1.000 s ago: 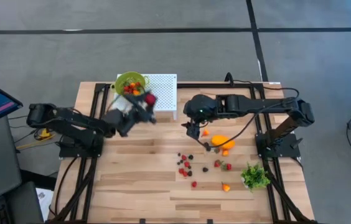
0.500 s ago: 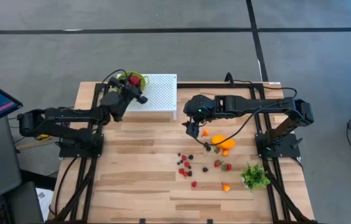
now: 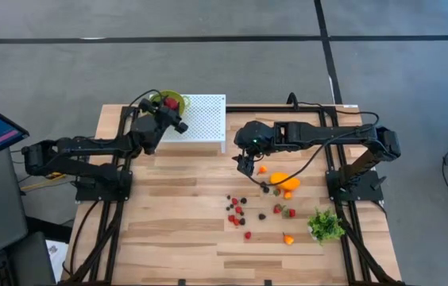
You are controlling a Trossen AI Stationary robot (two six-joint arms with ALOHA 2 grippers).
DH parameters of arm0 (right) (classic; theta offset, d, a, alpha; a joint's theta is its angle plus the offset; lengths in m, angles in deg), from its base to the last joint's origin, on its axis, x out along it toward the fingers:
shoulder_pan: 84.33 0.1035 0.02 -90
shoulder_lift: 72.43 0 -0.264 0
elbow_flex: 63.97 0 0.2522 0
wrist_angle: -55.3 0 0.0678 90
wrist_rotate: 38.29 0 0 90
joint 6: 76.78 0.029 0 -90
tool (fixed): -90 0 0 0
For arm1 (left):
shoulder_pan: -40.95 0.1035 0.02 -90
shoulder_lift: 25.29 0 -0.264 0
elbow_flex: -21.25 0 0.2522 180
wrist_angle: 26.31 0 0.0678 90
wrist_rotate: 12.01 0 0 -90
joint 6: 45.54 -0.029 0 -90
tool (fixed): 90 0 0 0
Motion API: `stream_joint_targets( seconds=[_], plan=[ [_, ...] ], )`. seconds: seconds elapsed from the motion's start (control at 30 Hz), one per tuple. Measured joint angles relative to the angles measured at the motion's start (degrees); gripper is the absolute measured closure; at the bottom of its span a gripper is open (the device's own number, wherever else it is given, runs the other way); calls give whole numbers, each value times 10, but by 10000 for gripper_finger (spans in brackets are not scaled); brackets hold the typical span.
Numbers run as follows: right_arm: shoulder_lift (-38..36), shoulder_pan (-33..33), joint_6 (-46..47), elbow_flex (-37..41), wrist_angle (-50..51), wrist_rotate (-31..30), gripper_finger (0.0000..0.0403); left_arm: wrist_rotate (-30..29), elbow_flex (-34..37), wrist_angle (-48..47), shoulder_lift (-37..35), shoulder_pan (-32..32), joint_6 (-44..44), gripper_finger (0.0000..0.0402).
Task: Pick & Place Fruit
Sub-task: Put the pomegranate into the green strainer bowl on the shelf, then put the peach into the green strainer bowl on the shelf
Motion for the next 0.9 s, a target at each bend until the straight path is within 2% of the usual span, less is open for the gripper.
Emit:
stream_joint_targets(
  seconds=[0.23,0.43,0.53,0.7,0.8,0.9],
  plan=[
    [0,0,0,0,0,0,138,0,0,2,0,-1,0,115],
    [0,0,0,0,9,0,138,-5,0,5,-8,-38,-14,93],
    [-1,-4,5,0,24,0,138,-3,0,5,-23,-82,-15,95],
    [-1,-5,29,0,62,-1,138,23,0,5,-46,-191,-13,104],
    [-1,4,60,0,83,-11,138,59,0,3,-47,-260,9,107],
    [2,25,78,0,115,-56,138,124,0,-15,-47,-321,50,108]
  ],
)
